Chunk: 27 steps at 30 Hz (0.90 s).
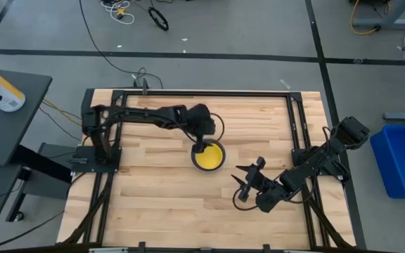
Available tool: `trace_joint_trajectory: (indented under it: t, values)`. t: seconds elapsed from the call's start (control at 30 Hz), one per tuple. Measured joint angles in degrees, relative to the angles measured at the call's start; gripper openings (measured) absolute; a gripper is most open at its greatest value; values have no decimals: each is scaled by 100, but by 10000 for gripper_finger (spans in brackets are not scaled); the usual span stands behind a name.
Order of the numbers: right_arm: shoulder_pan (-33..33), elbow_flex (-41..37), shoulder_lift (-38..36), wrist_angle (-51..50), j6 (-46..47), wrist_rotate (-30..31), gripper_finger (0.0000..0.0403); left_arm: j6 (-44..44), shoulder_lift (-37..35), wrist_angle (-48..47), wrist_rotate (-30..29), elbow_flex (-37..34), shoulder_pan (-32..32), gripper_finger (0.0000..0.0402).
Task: Nest bowls inside each other
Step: Return To Home Position
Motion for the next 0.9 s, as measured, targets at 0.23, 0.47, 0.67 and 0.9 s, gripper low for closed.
trace_joint_trajectory:
  t: [0.23,0.47,0.67,0.9]
  values:
    - [317,-109,-327,-94,-173,507,179,510,-1977,753,1821,-1246,22,341]
    - [484,-111,-1070,-218,-836,-249,176,-613,-5300,2425,1404,-4010,28,340]
    - [551,-113,-1637,26,-1332,7,168,-1722,-8052,2313,1291,-5769,-105,339]
    - [572,-110,-2248,-268,-2350,341,166,-2338,-10361,1139,1286,-6590,-333,341]
